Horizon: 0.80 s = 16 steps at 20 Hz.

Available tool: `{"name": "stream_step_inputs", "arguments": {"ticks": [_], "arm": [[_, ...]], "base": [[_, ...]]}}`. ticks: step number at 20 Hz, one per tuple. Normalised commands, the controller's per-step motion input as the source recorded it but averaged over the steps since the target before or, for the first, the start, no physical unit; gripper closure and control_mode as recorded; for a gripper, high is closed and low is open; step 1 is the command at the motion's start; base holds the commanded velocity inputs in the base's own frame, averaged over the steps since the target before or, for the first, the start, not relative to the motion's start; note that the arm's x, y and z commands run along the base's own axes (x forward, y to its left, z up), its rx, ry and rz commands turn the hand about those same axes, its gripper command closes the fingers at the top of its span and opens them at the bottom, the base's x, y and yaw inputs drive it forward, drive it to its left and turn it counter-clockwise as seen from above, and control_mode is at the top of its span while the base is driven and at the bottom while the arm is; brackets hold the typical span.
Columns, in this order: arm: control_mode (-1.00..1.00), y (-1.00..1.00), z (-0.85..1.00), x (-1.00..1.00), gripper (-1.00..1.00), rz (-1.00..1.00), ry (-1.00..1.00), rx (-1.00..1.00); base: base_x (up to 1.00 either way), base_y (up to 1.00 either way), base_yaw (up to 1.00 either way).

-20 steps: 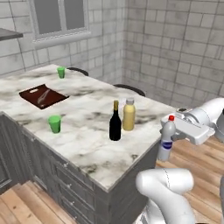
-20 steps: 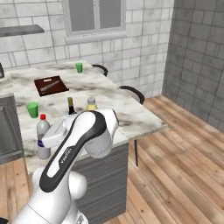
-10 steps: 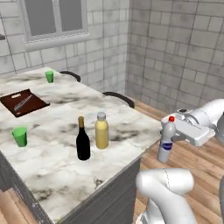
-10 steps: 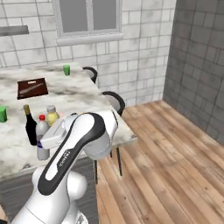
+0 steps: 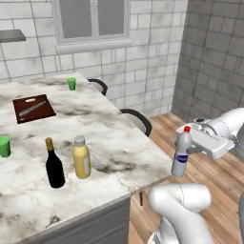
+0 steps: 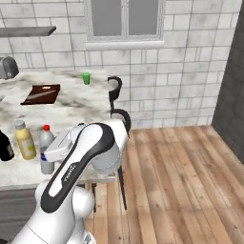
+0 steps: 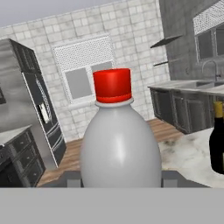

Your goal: Place the drinks on the dining counter in a tight cluster.

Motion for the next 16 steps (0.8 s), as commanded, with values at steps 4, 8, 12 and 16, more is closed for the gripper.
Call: {"name": "stream_step_inputs", "arguments": {"ticks": [4,8,12,16], "arm": [[1.0,0.0,0.0,0.0,1.0,0.0,0.0,0.0],[1.0,0.0,0.0,0.0,1.0,0.0,0.0,0.0],[1.0,0.0,0.0,0.0,1.0,0.0,0.0,0.0],[1.0,0.0,0.0,0.0,1.0,0.0,0.0,0.0]], "base": [[0.48,-0.56,0.51],[0.55,0.15,0.07],[0.25,0.67,-0.13],[0.0,0.62,-0.22]]}}
